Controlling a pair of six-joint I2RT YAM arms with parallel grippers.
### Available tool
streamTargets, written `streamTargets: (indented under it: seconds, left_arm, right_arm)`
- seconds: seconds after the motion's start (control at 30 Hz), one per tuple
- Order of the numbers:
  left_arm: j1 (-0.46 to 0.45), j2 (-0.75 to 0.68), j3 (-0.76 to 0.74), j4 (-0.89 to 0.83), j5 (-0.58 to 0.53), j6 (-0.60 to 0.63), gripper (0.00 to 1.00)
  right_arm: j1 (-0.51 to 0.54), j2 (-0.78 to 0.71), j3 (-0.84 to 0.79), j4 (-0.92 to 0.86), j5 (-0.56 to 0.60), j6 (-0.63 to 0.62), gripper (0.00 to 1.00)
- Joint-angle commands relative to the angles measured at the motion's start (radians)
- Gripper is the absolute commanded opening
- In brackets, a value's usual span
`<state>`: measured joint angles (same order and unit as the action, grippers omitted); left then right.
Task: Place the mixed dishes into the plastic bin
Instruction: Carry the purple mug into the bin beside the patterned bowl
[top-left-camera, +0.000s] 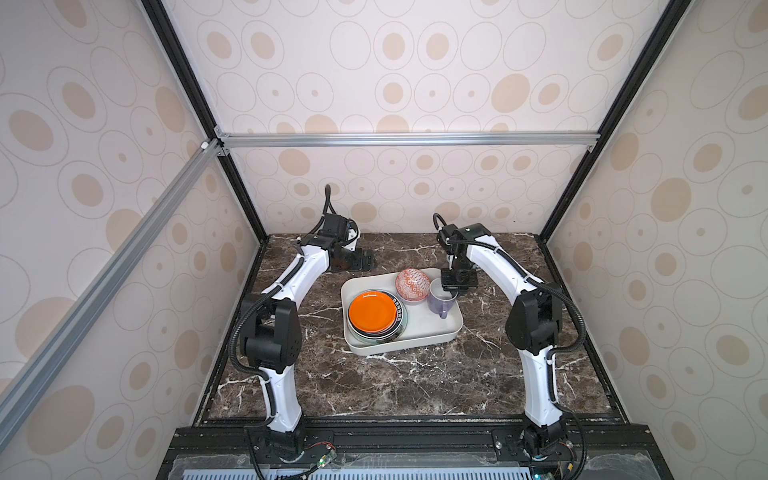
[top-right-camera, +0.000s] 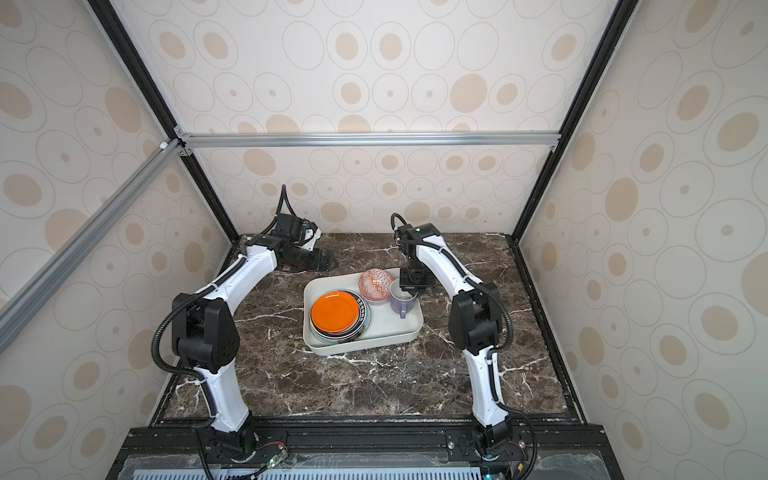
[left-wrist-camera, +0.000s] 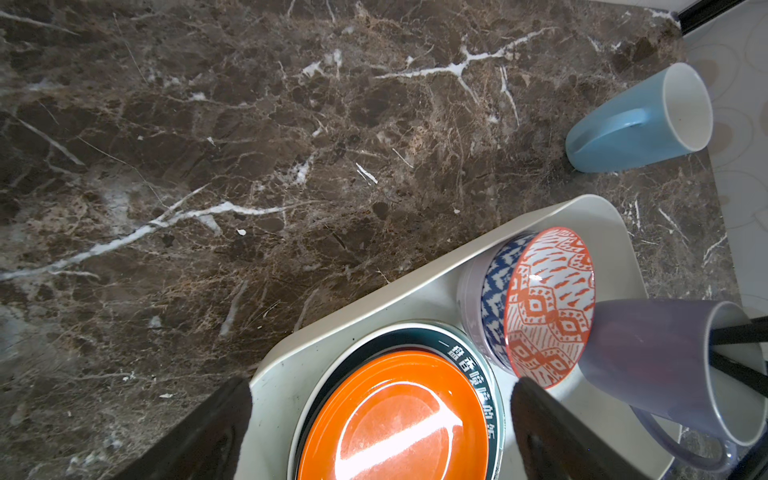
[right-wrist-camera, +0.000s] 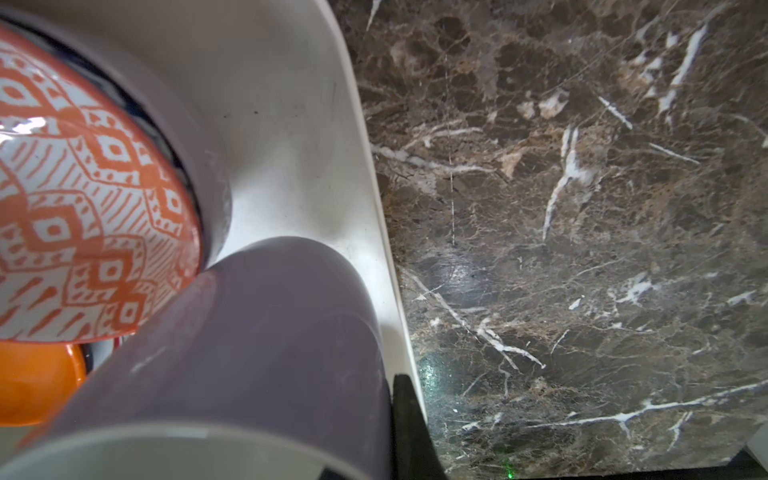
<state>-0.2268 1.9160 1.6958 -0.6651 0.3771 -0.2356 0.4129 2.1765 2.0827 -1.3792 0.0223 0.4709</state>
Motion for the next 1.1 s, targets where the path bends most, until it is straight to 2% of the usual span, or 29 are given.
streamTargets:
  seconds: [0.0,0.37,0.77,1.07]
  left_arm:
    - [0.005,-0.040,0.011,0.010,0.009,0.028,0.98]
    - [0.004,-0.035,0.024,-0.008,-0.003,0.026,0.98]
    - [0.004,-0.021,0.066,-0.058,-0.032,0.033,0.97]
    - [0.004,0.005,0.099,-0.077,-0.024,0.030,0.97]
  right_arm:
    - [0.004,-0.061,-0.009,-0.004,0.011,0.003,0.04]
    - [-0.005,-0.010,-0.019,0.049,0.048,-0.033,0.04]
    - [-0.009,0.002,-0.105,0.125,0.026,-0.055,0.05]
    - [-0.009,-0.005,-0.180,0.175,0.036,-0.057,0.11]
